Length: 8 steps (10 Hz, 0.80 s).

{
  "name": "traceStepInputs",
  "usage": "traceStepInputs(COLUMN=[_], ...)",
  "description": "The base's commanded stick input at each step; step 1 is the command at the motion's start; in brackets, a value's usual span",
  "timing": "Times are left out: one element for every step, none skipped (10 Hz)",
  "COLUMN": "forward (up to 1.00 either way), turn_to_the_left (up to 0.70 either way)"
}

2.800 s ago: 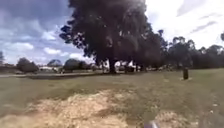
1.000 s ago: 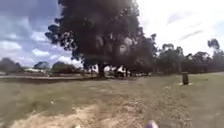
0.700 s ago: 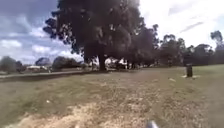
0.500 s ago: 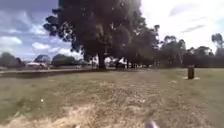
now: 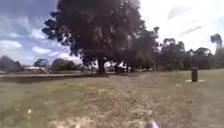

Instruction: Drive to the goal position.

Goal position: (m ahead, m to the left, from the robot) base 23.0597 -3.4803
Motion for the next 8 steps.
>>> traceStepInputs(forward=[0.70, 0.70, 0.70, 0.70, 0.70, 0.70, 0.70, 0.70], turn_to_the_left=[0.00, 0.00, 0.00, 0.00, 0.00, 0.00, 0.00, 0.00])
